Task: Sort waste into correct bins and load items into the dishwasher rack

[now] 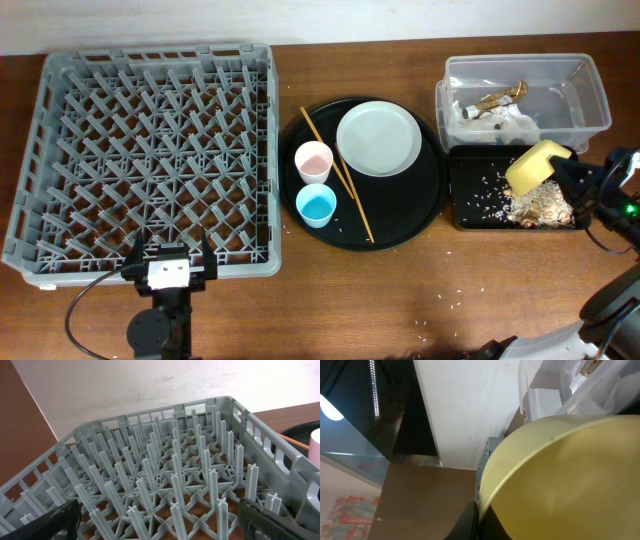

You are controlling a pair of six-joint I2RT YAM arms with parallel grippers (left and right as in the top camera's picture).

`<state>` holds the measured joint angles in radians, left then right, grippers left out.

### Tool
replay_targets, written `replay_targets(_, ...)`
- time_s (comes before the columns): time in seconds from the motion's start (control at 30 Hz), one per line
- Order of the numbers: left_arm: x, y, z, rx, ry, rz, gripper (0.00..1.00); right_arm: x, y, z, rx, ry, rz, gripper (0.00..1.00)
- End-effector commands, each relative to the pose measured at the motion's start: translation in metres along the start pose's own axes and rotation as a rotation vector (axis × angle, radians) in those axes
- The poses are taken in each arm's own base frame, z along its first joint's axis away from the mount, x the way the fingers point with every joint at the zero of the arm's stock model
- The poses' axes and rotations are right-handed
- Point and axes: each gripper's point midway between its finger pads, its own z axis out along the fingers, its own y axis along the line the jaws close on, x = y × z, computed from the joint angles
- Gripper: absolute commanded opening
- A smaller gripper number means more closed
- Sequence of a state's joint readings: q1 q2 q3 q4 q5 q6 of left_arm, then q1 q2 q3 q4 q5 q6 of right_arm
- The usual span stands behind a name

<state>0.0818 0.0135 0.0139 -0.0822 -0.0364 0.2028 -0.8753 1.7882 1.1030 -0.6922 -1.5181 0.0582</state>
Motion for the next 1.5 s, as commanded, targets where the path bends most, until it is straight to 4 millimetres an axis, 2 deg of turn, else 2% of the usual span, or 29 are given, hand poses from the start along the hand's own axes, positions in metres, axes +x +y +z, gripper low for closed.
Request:
replay_targets(0.0,0.001,0.0,0.0,0.001,-0.001,0.016,0.99,0.011,0.019,0.013,-0.04,0.044,-0.02,0.04)
replay_targets(0.17,0.001,0.0,0.0,0.0,-0.001,0.015,0.99,0.049,0.069,0.057,-0.06,0.198,-0.205,0.04)
replay_targets(0.27,0.001,0.0,0.0,0.0,-0.001,0.015,0.99,0.096,0.098,0.094,0.016,0.322,-0.39,0.04)
replay_targets(0.37,0.001,0.0,0.0,0.0,-0.001,0.015,0.99,0.139,0.104,0.122,0.138,0.409,-0.549,0.04)
replay_targets(0.47,0.001,0.0,0.0,0.001,-0.001,0.016,0.99,0.173,0.078,0.149,0.395,0.466,-0.738,0.04)
replay_targets(0.5,0.001,0.0,0.0,0.0,-0.001,0.015,0.99,0.18,0.061,0.156,0.53,0.476,-0.816,0.04)
replay_targets(0.57,0.001,0.0,0.0,0.0,-0.001,0.015,0.99,0.189,0.039,0.161,0.711,0.491,-0.931,0.04)
replay_targets(0.7,0.001,0.0,0.0,0.0,-0.001,0.015,0.99,0.207,0.009,0.172,0.917,0.533,-1.102,0.04)
replay_targets(0.77,0.001,0.0,0.0,0.001,-0.001,0.016,0.99,0.211,-0.008,0.176,0.976,0.565,-1.124,0.04)
replay_targets(1.03,0.001,0.0,0.0,0.0,-0.001,0.015,0.99,0.221,-0.08,0.174,1.112,0.743,-1.039,0.04)
replay_targets(1.13,0.001,0.0,0.0,0.001,-0.001,0.016,0.99,0.228,-0.095,0.17,1.132,0.798,-1.005,0.04)
replay_targets(1.17,0.001,0.0,0.0,0.0,-0.001,0.015,0.99,0.229,-0.097,0.17,1.134,0.805,-1.001,0.07)
replay_targets(1.2,0.001,0.0,0.0,0.0,-0.001,0.015,0.99,0.23,-0.097,0.17,1.131,0.808,-0.998,0.22)
replay_targets(1.3,0.001,0.0,0.0,0.0,-0.001,0.015,0.99,0.231,-0.09,0.175,1.105,0.805,-0.993,0.4)
replay_targets(1.4,0.001,0.0,0.0,0.0,-0.001,0.015,1.0,0.23,-0.071,0.185,1.064,0.801,-0.979,0.52)
replay_targets(1.47,0.001,0.0,0.0,0.0,-0.001,0.015,0.99,0.228,-0.046,0.196,1.016,0.797,-0.966,0.54)
